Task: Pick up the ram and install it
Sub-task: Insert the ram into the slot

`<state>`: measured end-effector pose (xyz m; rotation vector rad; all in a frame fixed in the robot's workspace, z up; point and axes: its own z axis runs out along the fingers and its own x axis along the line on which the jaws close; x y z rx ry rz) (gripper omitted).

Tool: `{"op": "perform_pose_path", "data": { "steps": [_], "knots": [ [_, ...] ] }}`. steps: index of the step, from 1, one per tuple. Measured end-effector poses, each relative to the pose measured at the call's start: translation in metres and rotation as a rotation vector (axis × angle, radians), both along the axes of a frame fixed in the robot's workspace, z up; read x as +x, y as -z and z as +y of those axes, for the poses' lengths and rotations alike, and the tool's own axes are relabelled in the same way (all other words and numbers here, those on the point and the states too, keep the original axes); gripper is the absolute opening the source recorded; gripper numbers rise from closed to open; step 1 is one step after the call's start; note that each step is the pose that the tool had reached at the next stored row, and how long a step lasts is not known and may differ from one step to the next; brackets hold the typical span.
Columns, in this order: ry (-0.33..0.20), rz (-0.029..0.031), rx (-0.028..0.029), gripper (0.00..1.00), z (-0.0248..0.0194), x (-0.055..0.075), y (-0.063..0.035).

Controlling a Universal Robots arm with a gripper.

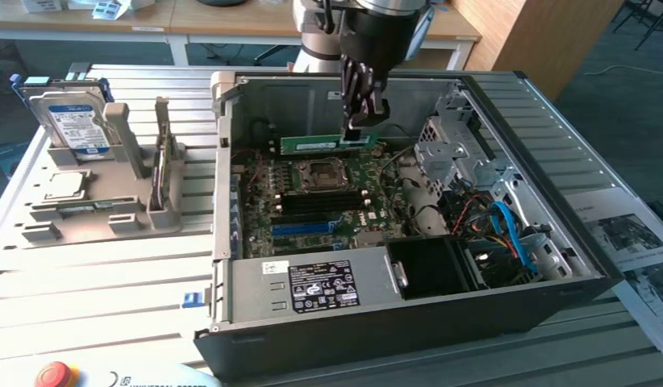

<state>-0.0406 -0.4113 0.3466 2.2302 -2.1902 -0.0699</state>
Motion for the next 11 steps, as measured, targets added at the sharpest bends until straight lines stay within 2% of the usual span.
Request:
{"op": "perform_pose_path", "data": {
  "steps": [11],
  "knots": [
    [0.0, -0.0016, -0.0032, 0.12, 0.0, -0.004, 0.0199]
  ]
}}
